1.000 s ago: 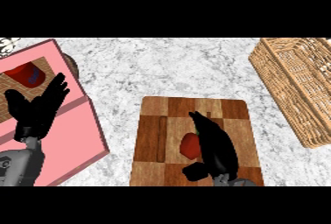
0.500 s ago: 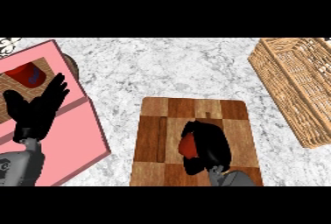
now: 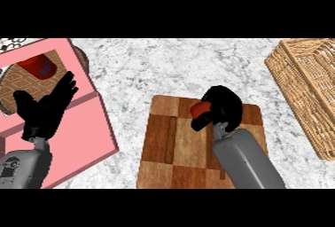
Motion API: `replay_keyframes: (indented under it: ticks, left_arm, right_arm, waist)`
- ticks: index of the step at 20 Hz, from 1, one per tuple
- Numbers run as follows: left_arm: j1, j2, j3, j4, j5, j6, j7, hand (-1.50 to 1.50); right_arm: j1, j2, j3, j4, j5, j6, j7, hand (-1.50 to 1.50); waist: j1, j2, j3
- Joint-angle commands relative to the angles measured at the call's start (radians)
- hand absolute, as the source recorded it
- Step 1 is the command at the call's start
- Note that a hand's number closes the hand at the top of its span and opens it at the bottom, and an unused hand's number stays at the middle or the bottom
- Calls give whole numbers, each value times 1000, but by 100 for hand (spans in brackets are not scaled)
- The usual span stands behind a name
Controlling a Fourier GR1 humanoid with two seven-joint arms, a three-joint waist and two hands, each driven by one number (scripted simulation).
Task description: Pick the bell pepper from the cutting board and place it in the basket
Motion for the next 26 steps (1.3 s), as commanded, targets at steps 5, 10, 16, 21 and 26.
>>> replay_keyframes:
  ticks: [5,10,16,21,26]
  left_arm:
    - [-38,-18,-39,5,-10,-17,11,0]
    - [-78,-13,-29,23,-8,-15,10,0]
    - [-103,-20,-17,36,5,-4,49,0]
    - [-75,-10,-19,38,-9,-6,36,0]
    - [-74,-6,-7,45,-7,-6,19,0]
  right_arm:
    - [-311,6,-203,237,35,-278,188,150]
    - [-444,6,-217,275,149,-517,114,150]
    - [-658,6,-297,480,357,-585,199,150]
    - [-824,-23,-379,598,484,-545,299,150]
    - [-949,-85,-455,723,559,-490,322,150]
  waist:
    - [67,19,3]
    - [66,15,0]
    - [47,10,-3]
    - [30,1,-3]
    - [21,4,-3]
